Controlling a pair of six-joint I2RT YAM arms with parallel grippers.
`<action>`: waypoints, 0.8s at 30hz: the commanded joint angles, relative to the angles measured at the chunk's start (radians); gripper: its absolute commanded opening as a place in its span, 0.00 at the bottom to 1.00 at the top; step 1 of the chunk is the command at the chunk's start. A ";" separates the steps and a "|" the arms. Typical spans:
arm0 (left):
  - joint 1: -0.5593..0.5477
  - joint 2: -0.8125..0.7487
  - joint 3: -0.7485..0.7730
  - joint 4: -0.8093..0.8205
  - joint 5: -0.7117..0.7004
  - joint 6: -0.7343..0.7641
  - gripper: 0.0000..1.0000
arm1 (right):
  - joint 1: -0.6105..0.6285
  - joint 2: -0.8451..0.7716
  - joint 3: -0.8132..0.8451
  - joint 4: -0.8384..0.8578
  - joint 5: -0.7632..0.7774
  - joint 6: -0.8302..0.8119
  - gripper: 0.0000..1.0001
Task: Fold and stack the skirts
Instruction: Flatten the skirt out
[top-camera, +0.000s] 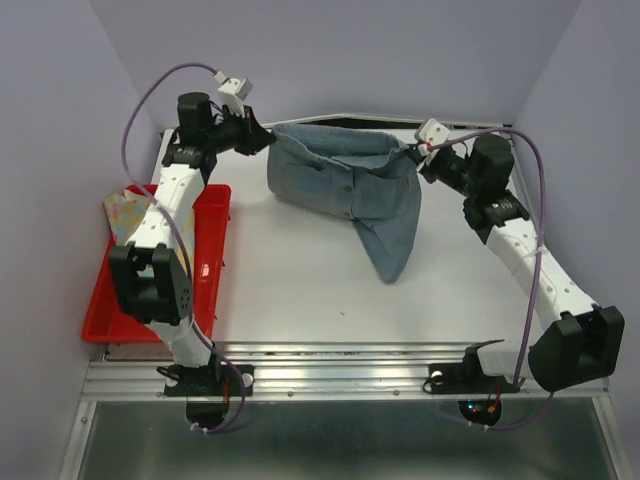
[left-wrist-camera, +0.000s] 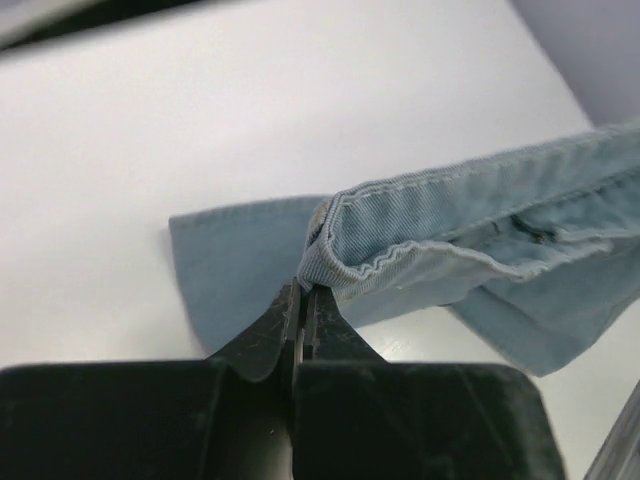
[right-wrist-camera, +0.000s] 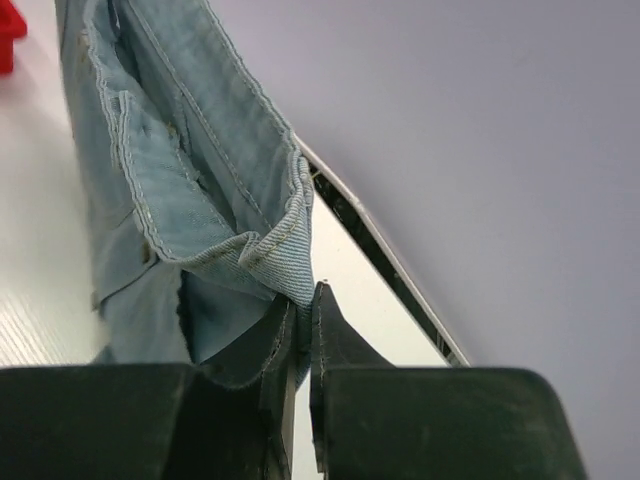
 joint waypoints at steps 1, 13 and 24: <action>0.014 -0.254 -0.040 0.186 0.024 0.072 0.00 | -0.043 -0.058 0.106 -0.020 0.066 0.291 0.01; 0.014 -0.900 -0.568 0.341 0.111 0.059 0.00 | -0.053 -0.483 0.051 -0.245 0.057 0.492 0.01; -0.019 -0.749 -0.532 0.263 0.002 -0.116 0.00 | -0.053 -0.322 0.036 -0.359 0.159 0.583 0.01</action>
